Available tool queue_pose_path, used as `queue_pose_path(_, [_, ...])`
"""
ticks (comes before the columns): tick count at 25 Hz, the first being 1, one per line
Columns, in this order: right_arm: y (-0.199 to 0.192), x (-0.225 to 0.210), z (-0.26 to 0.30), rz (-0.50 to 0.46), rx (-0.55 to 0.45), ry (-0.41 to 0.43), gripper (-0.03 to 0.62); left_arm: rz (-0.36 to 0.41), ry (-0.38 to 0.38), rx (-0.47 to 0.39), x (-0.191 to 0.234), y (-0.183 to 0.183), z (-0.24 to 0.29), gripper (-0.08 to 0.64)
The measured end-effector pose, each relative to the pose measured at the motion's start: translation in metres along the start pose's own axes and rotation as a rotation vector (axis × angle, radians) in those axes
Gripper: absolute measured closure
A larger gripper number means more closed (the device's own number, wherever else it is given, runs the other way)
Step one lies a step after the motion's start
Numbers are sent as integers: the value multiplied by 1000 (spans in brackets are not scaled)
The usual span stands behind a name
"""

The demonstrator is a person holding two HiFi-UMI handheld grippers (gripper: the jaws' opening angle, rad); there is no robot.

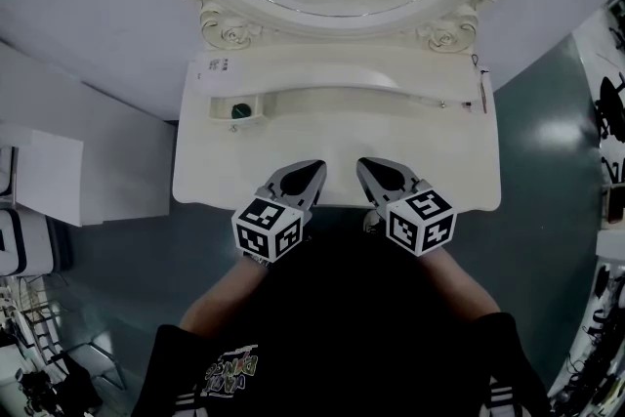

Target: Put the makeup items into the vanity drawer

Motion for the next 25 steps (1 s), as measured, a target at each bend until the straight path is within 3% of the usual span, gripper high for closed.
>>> queue_pose_path(25, [3, -6, 8, 5, 15, 1, 563, -12, -10, 19, 8, 1, 9, 560])
Point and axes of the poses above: the fingertips, and each gripper's own axes: z forward along the fingers, x to its left, y out of its top, the point moved 7 cm from there along -z, backward along the fingers, and after that the axes turned 4 degrees about x, right-handed, at the moved point
